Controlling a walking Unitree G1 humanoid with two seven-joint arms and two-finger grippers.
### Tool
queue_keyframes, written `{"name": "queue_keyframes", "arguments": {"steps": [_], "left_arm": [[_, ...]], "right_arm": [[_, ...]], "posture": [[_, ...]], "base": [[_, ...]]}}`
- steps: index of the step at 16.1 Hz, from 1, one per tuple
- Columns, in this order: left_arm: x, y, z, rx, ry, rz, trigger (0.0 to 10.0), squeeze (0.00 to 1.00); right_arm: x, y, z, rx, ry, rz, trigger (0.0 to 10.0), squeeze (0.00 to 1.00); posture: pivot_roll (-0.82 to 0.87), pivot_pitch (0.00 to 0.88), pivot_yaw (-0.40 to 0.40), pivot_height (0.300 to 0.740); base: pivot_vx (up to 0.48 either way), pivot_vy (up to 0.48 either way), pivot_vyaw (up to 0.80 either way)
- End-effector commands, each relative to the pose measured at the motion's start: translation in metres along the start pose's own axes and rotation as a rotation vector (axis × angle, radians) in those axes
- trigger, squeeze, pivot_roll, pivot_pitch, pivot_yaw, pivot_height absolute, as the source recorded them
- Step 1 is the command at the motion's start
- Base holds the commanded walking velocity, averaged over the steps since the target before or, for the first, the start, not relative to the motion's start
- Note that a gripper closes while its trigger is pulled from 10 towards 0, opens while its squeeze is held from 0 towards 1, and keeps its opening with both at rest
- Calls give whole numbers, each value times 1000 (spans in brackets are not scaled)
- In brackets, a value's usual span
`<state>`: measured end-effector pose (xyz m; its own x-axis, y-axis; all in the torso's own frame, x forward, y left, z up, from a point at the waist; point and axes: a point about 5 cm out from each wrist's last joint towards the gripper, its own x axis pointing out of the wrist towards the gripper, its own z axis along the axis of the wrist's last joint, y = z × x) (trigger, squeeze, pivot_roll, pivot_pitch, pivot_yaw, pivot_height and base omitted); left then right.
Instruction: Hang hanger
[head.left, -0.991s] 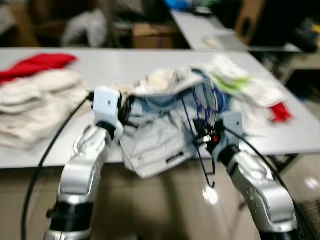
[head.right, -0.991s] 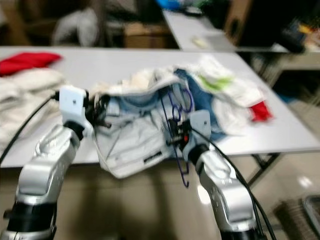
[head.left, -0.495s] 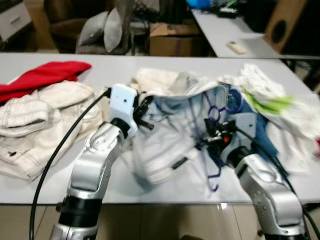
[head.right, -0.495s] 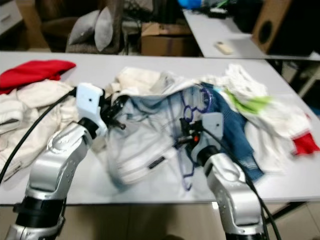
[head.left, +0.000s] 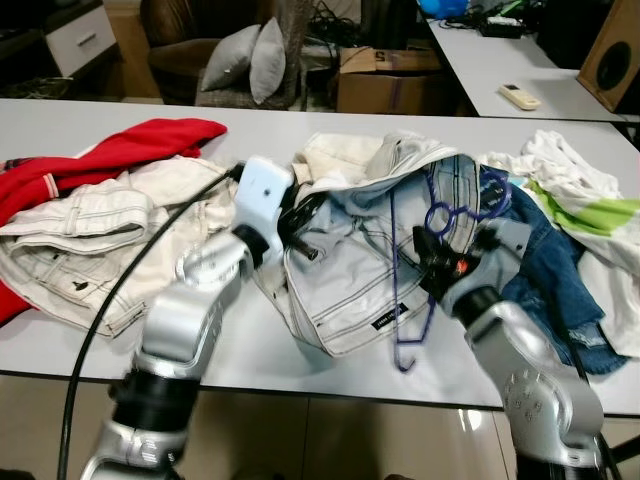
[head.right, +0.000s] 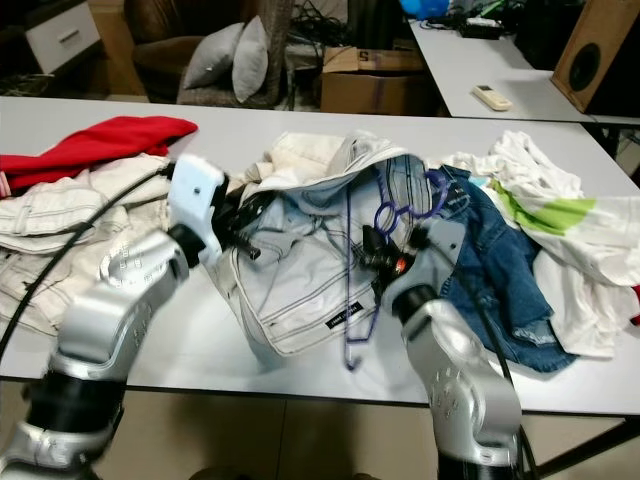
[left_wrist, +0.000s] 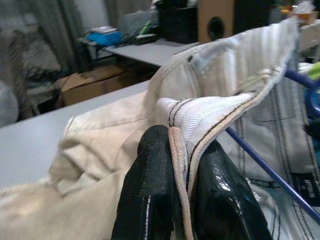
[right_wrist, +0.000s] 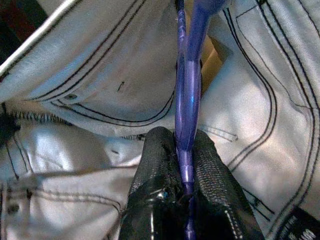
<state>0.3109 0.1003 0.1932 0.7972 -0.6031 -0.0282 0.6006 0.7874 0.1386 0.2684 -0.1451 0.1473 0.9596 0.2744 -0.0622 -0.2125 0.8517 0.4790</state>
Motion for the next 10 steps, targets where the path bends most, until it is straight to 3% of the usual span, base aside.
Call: {"name": "queue_keyframes", "arguments": {"steps": [1, 2, 3, 5, 6, 7, 10], "left_arm": [[2, -3, 3, 14, 13, -64, 0, 0], [5, -11, 8, 7, 32, -161, 0, 0], [6, -14, 10, -4, 39, -196, 0, 0], [15, -34, 35, -223, -10, -318, 0, 0], [23, -45, 56, -375, -88, -352, 0, 0], [31, -51, 73, -492, -154, -360, 0, 0], [53, -40, 111, -607, -274, -262, 0, 0]], "right_arm": [[5, 1, 7, 93, -31, -3, 10000, 0], [13, 1, 10, 201, -48, -23, 10000, 0], [16, 1, 10, 227, -46, -34, 10000, 0], [32, 1, 6, 203, 5, -97, 10000, 0], [40, 3, 5, 189, 22, -115, 10000, 0], [46, 4, 4, 197, 33, -136, 10000, 0], [58, 5, -8, 176, 92, -241, 10000, 0]], "posture": [[35, 0, 43, 740], [40, 0, 48, 740], [40, 0, 48, 740], [43, 0, 51, 740], [52, 0, 57, 740], [54, 0, 62, 740], [57, 0, 69, 740]], "base": [[0, 0, 0], [0, 0, 0], [0, 0, 0], [0, 0, 0], [0, 0, 0], [0, 0, 0], [0, 0, 0]]}}
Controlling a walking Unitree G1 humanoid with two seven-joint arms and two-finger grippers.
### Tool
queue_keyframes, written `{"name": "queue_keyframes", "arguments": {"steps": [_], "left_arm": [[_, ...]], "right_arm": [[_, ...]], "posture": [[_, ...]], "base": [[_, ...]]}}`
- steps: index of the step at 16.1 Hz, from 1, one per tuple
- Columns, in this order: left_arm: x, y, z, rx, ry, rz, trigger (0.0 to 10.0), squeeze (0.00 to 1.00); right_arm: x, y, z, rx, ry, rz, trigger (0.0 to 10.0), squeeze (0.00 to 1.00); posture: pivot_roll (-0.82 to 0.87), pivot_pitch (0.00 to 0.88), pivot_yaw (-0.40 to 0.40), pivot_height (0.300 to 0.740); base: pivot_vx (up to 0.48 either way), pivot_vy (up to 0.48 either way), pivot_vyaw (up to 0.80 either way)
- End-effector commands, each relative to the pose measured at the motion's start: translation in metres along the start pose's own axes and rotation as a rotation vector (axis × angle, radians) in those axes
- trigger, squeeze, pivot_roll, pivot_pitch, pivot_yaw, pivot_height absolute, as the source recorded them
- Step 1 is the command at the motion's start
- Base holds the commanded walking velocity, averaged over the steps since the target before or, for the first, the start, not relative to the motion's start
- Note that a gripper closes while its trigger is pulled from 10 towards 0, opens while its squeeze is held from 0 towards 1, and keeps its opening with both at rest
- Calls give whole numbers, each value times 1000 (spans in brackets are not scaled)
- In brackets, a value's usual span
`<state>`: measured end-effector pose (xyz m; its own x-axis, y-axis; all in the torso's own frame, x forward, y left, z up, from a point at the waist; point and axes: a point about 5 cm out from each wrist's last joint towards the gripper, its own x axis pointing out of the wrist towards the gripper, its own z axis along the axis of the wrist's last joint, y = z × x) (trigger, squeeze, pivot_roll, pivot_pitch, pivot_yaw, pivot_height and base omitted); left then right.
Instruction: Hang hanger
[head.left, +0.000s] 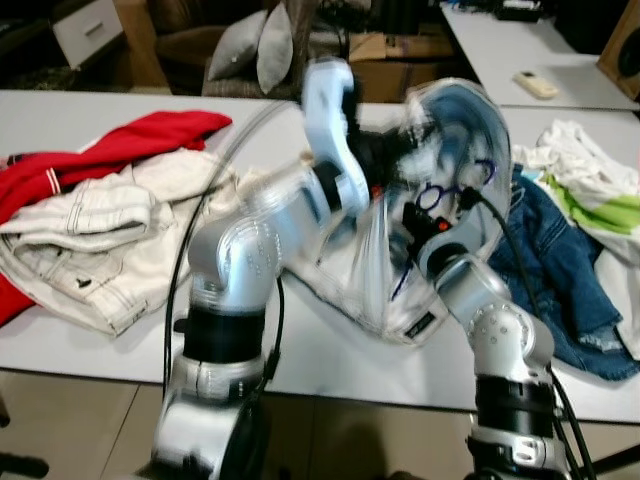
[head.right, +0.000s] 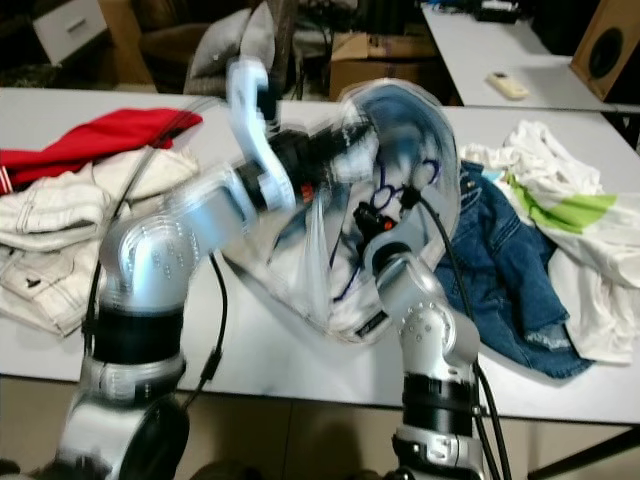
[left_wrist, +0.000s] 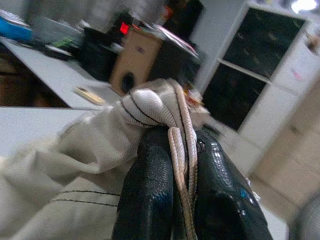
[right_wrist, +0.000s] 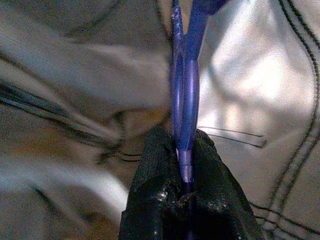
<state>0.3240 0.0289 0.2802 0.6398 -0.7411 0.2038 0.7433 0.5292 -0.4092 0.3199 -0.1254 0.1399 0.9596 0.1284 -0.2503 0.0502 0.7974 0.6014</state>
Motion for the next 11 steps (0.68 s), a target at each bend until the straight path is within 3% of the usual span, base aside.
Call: {"name": "queue_keyframes", "arguments": {"steps": [1, 3, 5, 7, 11], "left_arm": [[10, -13, 18, -19, -81, -33, 0, 0], [17, -24, 34, -75, -117, -36, 0, 0], [21, -29, 38, -77, -132, -21, 0, 0], [26, -27, 33, -9, -101, 26, 0, 0], [23, -15, 21, 143, 15, 94, 0, 0]], "right_arm": [[3, 1, -6, -14, 12, -48, 10000, 0], [0, -8, -14, 15, -31, -181, 10000, 0], [-4, -12, -19, 66, -59, -259, 10000, 0], [-7, -6, -20, 117, -109, -276, 10000, 0], [-1, 4, -24, 17, -43, -194, 10000, 0]], "posture": [[57, 0, 69, 740], [55, 0, 77, 740], [55, 0, 84, 740], [53, 0, 90, 740], [53, 0, 92, 740]], "base": [[0, 0, 0], [0, 0, 0], [0, 0, 0], [0, 0, 0], [0, 0, 0]]}}
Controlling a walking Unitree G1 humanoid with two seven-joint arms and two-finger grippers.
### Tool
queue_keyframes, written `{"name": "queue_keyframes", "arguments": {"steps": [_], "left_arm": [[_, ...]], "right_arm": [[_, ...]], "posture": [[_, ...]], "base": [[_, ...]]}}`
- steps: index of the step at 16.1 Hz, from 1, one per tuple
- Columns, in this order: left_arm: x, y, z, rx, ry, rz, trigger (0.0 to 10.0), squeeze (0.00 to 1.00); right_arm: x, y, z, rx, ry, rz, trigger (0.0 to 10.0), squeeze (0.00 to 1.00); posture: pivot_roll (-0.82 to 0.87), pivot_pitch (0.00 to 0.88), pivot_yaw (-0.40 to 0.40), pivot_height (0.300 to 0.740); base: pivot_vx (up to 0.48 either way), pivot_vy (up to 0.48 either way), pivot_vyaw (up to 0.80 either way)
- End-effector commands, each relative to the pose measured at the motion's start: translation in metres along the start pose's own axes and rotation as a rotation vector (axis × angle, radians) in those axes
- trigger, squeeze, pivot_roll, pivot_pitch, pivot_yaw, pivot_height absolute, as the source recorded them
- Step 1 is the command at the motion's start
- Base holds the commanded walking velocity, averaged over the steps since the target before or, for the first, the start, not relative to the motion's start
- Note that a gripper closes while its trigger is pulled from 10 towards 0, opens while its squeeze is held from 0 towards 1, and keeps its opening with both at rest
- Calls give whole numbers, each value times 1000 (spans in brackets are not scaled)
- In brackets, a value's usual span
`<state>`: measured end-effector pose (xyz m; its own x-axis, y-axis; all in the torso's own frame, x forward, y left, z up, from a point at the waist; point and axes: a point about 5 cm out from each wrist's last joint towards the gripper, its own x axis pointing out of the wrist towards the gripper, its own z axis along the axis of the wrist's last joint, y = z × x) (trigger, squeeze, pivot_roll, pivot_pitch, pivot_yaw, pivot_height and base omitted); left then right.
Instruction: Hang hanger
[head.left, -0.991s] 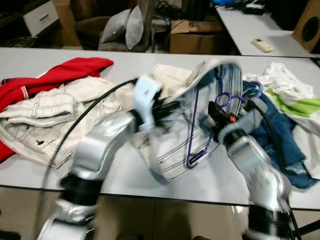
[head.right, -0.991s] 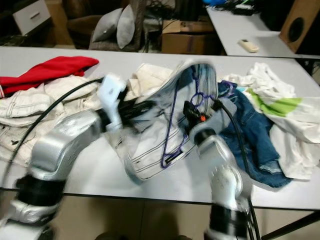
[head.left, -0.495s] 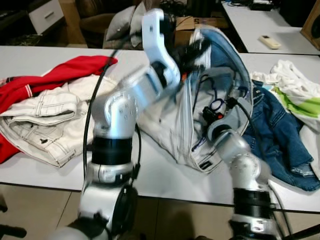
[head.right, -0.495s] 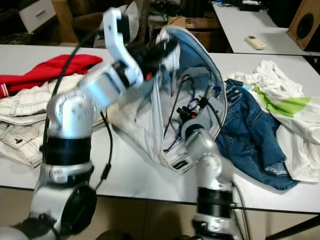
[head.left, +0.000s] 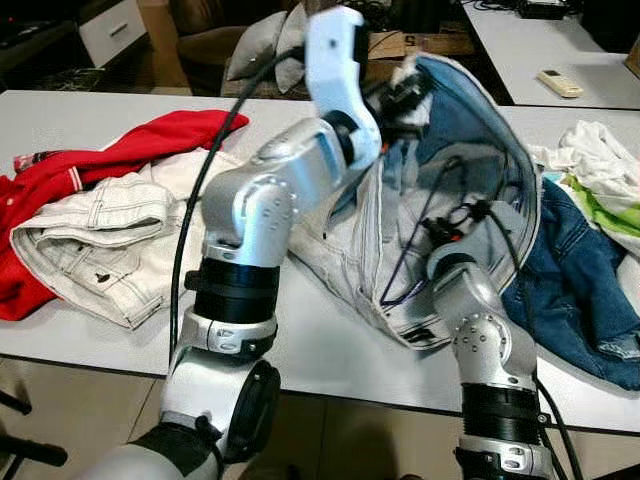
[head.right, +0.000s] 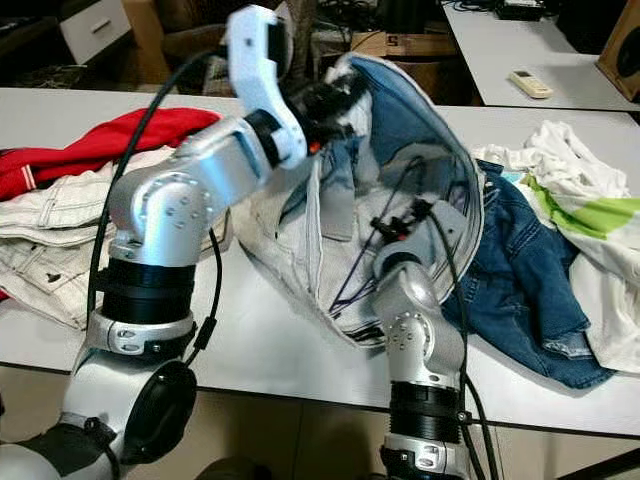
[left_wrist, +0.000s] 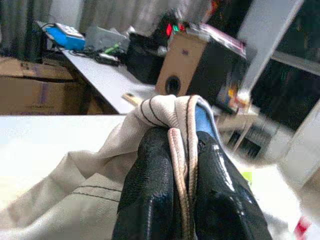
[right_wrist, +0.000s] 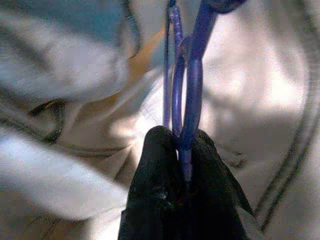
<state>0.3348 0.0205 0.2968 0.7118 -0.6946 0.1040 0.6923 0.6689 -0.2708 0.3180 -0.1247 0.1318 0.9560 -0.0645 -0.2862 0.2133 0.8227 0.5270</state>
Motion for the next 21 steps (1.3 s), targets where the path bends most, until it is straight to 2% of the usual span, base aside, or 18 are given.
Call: {"name": "queue_keyframes", "arguments": {"steps": [1, 2, 3, 4, 5, 6, 7, 8, 9, 11, 12, 14, 15, 17, 19, 21], "left_arm": [[-4, 1, 7, 79, 11, -17, 0, 0], [-13, 6, 8, 86, 57, -55, 0, 0], [-17, 4, 13, 62, 61, -93, 0, 0], [-20, -8, 30, -24, 23, -181, 510, 0], [-18, -22, 49, -103, -33, -248, 1020, 0], [-16, -32, 63, -147, -74, -292, 1176, 0], [-13, -38, 68, -182, -95, -313, 1137, 0], [-8, -45, 73, -271, -119, -330, 745, 0], [-7, -44, 72, -268, -119, -309, 275, 0], [-4, -42, 68, -264, -104, -266, 0, 0], [1, -33, 59, -268, -90, -176, 0, 0], [6, -25, 47, -221, -70, -93, 0, 0], [8, -23, 43, -202, -70, -63, 0, 0], [14, -18, 41, -145, -98, 16, 0, 0], [19, -12, 46, -144, -144, 82, 0, 0], [21, -6, 50, -86, -186, 142, 0, 0]], "right_arm": [[1, 18, -9, -26, 63, 106, 10000, 0], [5, 32, -4, -89, 108, 238, 10000, 0], [7, 41, -5, -131, 141, 316, 10000, 0], [8, 61, -3, -165, 184, 471, 10000, 0], [6, 84, 5, -103, 204, 622, 10000, 0], [0, 105, 15, -29, 213, 771, 10000, 0], [-6, 115, 20, 8, 223, 872, 10000, 0], [-21, 128, 27, 45, 272, 1070, 10000, 0], [-23, 124, 25, 20, 290, 1089, 10000, 0], [-16, 108, 18, -39, 300, 1016, 10000, 0], [-6, 76, 10, -134, 286, 852, 10000, 0], [-3, 36, 6, -238, 271, 678, 10000, 0], [-4, 22, 11, -241, 252, 624, 10000, 0], [-4, 6, 30, -202, 168, 546, 10000, 0], [-7, -2, 48, -144, 93, 503, 10000, 0], [-17, -8, 50, -88, 56, 450, 10000, 0]], "posture": [[54, 0, 88, 740], [57, 0, 80, 740], [59, 0, 77, 740], [81, 0, 54, 740], [100, 0, 34, 740], [104, 0, 28, 740], [109, 0, 23, 740], [112, 0, 26, 740], [112, 0, 26, 740], [102, 0, 39, 740], [90, 0, 58, 740], [79, 0, 79, 740], [69, 0, 95, 740], [54, 0, 120, 740], [50, 0, 127, 740], [50, 0, 133, 740]], "base": [[0, 0, 0], [0, 0, 0], [0, 0, 0], [0, 0, 0], [0, 0, 0], [0, 0, 0], [0, 0, 0], [0, 0, 0], [0, 0, 0], [0, 0, 0], [0, 0, 0], [0, 0, 0], [0, 0, 0], [0, 0, 0], [0, 0, 0], [0, 0, 0]]}}
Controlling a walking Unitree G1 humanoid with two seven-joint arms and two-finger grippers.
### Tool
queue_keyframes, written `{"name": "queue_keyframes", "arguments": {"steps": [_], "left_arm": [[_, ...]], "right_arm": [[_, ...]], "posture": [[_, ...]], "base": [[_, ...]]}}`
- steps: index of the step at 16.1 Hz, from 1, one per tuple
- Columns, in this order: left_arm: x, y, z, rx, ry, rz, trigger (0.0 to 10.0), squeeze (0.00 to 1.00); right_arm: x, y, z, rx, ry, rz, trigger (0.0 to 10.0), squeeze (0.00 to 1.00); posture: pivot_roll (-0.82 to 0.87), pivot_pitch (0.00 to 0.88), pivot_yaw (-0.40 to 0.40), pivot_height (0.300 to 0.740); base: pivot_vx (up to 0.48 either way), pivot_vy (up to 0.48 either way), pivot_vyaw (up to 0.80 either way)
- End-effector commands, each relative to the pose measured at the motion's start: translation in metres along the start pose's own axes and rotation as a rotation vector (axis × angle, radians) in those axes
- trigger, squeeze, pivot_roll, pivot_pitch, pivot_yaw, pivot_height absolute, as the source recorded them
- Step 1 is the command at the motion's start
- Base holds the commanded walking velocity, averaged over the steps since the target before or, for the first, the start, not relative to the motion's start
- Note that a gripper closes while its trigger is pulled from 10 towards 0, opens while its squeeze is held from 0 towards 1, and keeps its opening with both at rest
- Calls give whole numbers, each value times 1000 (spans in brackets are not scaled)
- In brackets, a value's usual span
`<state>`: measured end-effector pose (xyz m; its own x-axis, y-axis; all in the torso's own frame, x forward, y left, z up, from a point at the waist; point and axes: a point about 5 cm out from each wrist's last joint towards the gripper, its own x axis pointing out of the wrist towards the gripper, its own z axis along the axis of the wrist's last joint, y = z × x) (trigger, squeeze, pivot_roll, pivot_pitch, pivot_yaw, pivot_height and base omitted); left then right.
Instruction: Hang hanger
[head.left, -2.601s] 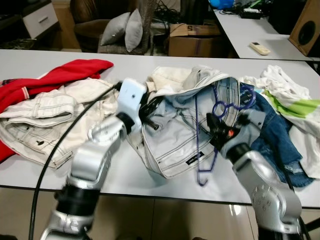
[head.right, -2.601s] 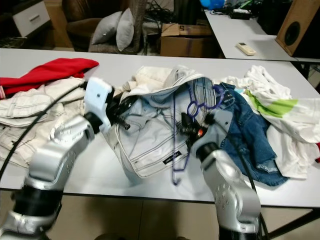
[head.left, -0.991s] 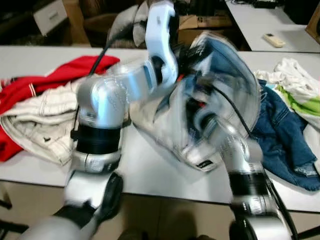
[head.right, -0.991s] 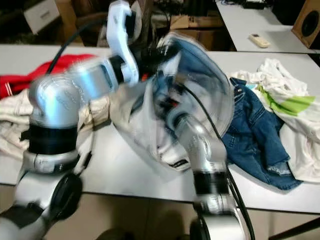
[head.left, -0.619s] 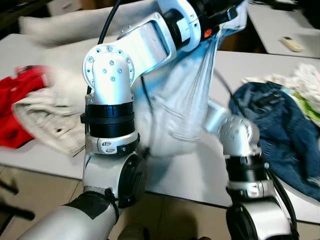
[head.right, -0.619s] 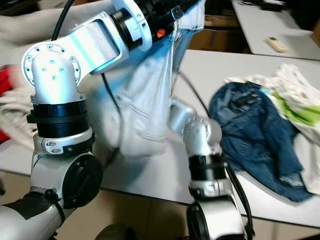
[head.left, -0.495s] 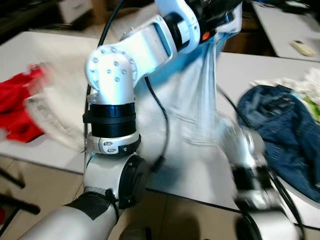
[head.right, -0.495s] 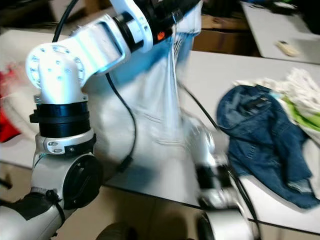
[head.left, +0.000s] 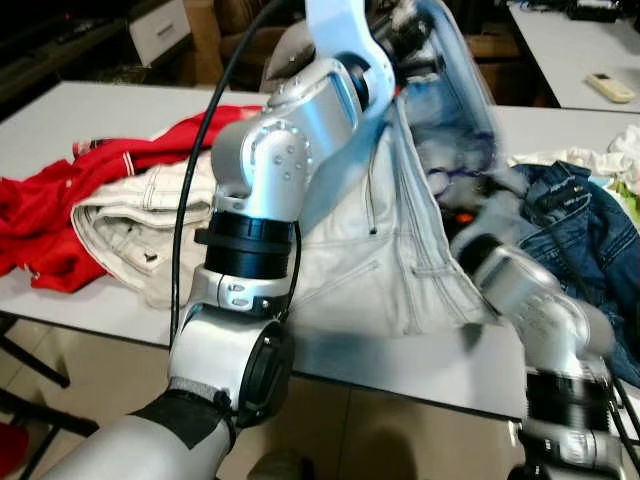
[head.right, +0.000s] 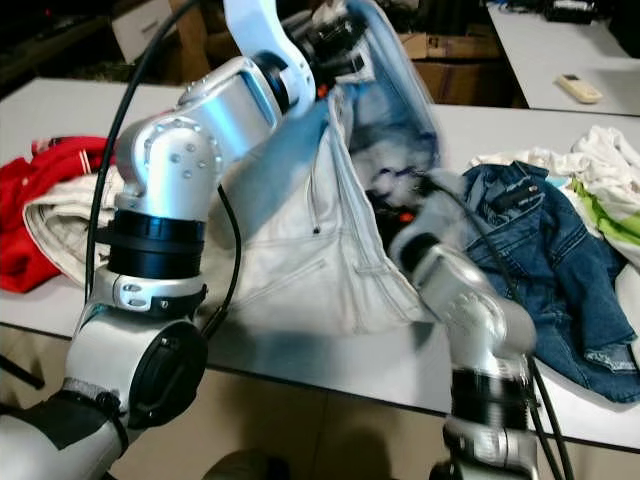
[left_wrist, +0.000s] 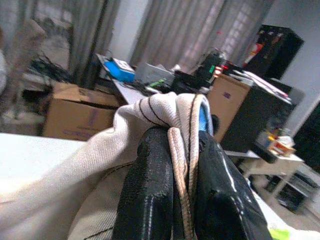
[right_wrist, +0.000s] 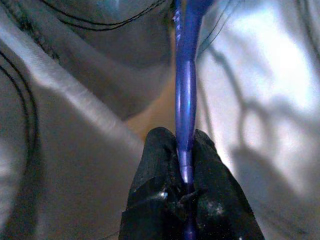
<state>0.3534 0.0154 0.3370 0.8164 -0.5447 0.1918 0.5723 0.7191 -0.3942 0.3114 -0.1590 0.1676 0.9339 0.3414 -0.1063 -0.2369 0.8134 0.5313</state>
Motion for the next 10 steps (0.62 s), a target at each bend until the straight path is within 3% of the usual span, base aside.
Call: {"name": "queue_keyframes", "arguments": {"steps": [1, 3, 5, 7, 10], "left_arm": [[2, -5, 10, 31, -49, 3, 39, 0], [3, 4, 26, 33, -99, 25, 824, 0], [4, 6, 33, 52, -111, 19, 1765, 0], [5, 11, 36, 82, -125, 46, 1882, 0], [7, 43, 35, 227, -132, 172, 824, 0]], "right_arm": [[-4, 2, 1, 21, -15, -8, 10000, 0], [-13, 1, -38, 99, 105, -33, 10000, 0], [-16, -10, -61, 146, 172, -84, 10000, 0], [-19, -16, -65, 151, 177, -144, 10000, 0], [-27, -2, -49, 126, 136, -123, 10000, 0]], "posture": [[49, 0, 134, 740], [48, 0, 144, 740], [50, 0, 144, 740], [61, 0, 139, 740], [62, 0, 134, 740]], "base": [[0, 0, 0], [0, 0, 0], [0, 0, 0], [0, 0, 0], [0, 0, 0]]}}
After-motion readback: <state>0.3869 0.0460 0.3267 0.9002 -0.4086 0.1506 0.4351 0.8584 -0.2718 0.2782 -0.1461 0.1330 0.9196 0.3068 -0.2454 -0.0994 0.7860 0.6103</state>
